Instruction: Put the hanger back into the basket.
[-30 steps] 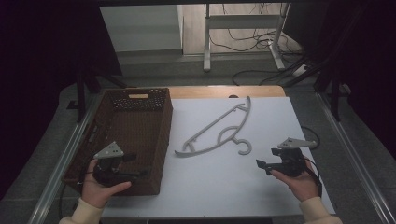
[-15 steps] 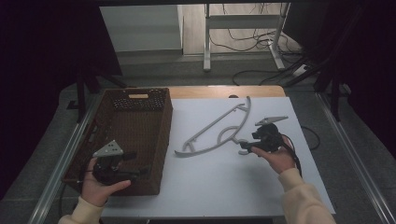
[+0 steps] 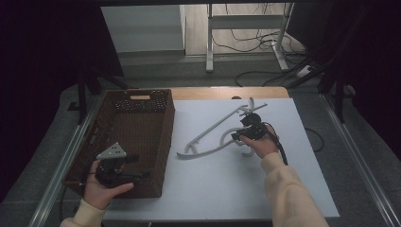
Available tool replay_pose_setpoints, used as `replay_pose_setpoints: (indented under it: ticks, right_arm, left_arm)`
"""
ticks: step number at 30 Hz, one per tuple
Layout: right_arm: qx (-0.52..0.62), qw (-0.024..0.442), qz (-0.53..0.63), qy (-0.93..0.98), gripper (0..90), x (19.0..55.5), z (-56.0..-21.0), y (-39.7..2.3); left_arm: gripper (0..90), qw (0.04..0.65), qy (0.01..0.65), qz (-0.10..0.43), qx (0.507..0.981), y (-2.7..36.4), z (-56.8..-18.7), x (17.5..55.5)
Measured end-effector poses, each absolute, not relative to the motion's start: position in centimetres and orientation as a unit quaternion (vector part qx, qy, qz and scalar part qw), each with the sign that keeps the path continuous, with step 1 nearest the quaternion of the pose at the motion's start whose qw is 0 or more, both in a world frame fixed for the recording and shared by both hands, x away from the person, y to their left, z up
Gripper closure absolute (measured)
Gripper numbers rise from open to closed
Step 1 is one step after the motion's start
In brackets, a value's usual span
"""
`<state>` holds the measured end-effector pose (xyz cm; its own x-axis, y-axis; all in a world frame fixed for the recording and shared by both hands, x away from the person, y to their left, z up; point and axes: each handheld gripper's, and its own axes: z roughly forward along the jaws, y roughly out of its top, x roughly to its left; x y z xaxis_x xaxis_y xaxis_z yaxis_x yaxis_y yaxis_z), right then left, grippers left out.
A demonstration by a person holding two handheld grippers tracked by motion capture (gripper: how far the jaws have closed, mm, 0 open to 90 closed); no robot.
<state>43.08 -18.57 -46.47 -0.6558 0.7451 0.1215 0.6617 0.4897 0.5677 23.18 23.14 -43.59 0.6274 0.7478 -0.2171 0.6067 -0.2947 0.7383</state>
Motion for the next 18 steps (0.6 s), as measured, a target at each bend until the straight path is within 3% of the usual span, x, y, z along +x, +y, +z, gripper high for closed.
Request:
replay_pose_setpoints:
  ticks: [3, 5, 18]
  right_arm:
    - [0.421, 0.060, 0.278, 0.861, 85.5, 44.1, -46.9, -17.7]
    - [0.426, 0.056, 0.270, 0.862, 88.8, 44.5, -47.1, -17.3]
    - [0.426, 0.061, 0.220, 0.875, 89.1, 46.2, -48.8, -15.6]
  left_arm:
    - [21.4, 0.417, 0.425, 0.086, 0.799, 23.3, -43.5, 23.2]
    - [21.4, 0.419, 0.427, 0.086, 0.797, 23.3, -43.5, 23.2]
    - [21.5, 0.418, 0.428, 0.087, 0.797, 23.4, -43.6, 23.2]
